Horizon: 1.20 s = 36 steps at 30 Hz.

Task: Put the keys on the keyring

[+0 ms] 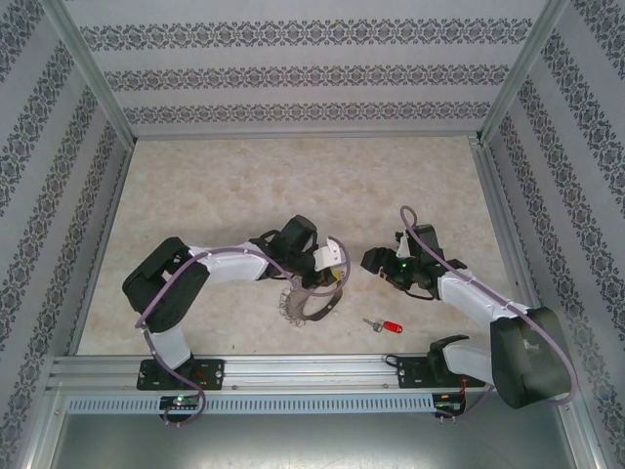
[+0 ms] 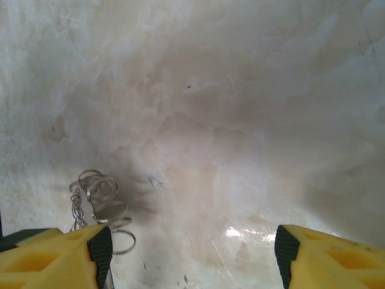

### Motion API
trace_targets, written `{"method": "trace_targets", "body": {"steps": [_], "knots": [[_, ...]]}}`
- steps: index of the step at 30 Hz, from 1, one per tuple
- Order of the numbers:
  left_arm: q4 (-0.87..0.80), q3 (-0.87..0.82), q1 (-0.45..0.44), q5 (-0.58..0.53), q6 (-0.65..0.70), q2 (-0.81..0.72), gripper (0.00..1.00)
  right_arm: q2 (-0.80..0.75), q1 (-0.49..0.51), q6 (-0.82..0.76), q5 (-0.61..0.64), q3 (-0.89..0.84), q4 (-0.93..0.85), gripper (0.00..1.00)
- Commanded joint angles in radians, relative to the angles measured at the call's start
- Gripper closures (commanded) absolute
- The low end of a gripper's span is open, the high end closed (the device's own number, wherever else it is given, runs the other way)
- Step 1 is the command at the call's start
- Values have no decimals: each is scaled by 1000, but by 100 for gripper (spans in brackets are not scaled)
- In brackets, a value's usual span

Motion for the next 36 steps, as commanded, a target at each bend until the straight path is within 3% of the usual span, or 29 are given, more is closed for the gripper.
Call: {"method": "trace_targets", "body": {"steps": [1,10,15,20,27,36], "knots": [[-192,103,6,-52,-48,47,100,4,1,-13,-2,22,-7,26],[-476,292,-9,-107,-38,127,100,1,5,-12,7,25,-12,26],[-748,452,-13,-145,7,202,100,6,6,-15,7,27,-11,26],[-904,543,-24,-174,50,251,100,12,5,-18,9,27,-14,26],[-917,568,-44,-223,32,292,100,21,5,-23,9,38,-15,26],[-731,454,-50,-233,-21,237,85,23,5,-27,6,54,-24,26]]}}
